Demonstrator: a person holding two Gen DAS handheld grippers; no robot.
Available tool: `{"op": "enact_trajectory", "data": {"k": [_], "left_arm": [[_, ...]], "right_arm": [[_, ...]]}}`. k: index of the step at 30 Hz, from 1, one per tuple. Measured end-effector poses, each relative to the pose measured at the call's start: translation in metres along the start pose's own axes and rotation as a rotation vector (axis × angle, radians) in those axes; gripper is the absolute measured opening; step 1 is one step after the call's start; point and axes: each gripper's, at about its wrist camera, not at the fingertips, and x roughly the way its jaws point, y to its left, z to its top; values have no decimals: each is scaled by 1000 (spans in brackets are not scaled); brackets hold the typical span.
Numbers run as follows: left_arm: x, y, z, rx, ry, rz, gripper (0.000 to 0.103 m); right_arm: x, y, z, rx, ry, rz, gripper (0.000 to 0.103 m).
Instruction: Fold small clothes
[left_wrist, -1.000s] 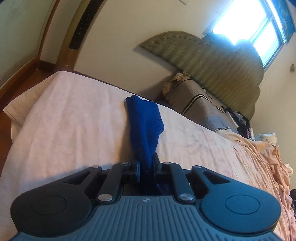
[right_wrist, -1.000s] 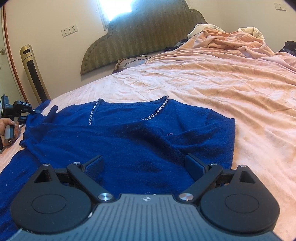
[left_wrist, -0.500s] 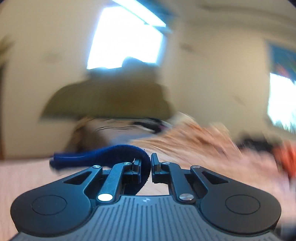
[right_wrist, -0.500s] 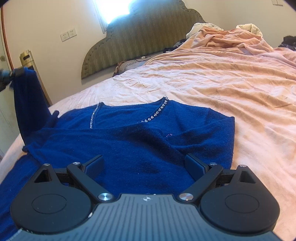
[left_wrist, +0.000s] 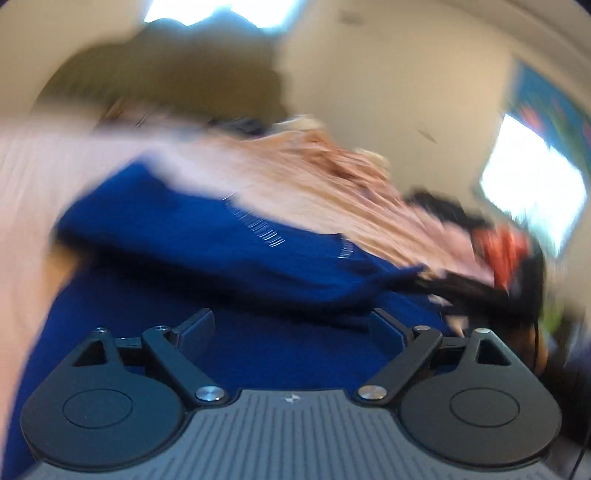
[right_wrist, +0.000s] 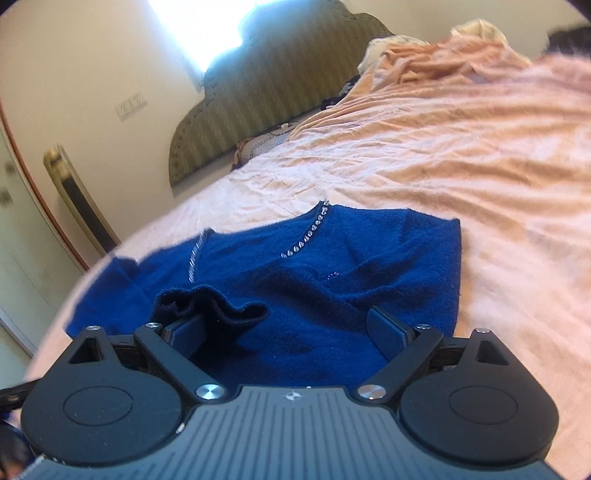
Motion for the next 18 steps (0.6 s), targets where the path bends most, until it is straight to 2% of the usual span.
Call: {"op": "enact_trajectory", "data": {"k": [1, 3, 6, 8, 11, 14, 16, 17, 18], "left_arm": [[0, 13, 4, -86, -12, -10, 91], [-4, 28, 6, -175, -72, 11, 91], [0, 26, 9, -150, -62, 16, 91], [3, 26, 9, -137, -54, 12, 91], [8, 28, 8, -158, -55, 0, 91], [2, 27, 3, -159, -58, -4, 91], [2, 26, 0, -160, -59, -6, 91], [1, 27, -1, -163, -60, -8, 91], [0, 28, -3, -165, -61, -10, 91]], "right_arm": [[-4, -5, 2, 46, 1, 17, 92], [-14, -16, 4, 194, 8, 61, 94], [-22, -30, 5, 440, 33, 178, 97], [-22, -29, 6, 508, 68, 208, 97], [-22, -14, 9, 485, 103, 206, 92], [-14, 3, 10, 419, 185, 159, 85], [-6, 16, 7, 337, 241, 81, 84], [-2, 22, 5, 296, 253, 43, 80], [-1, 27, 4, 263, 250, 32, 81]]}}
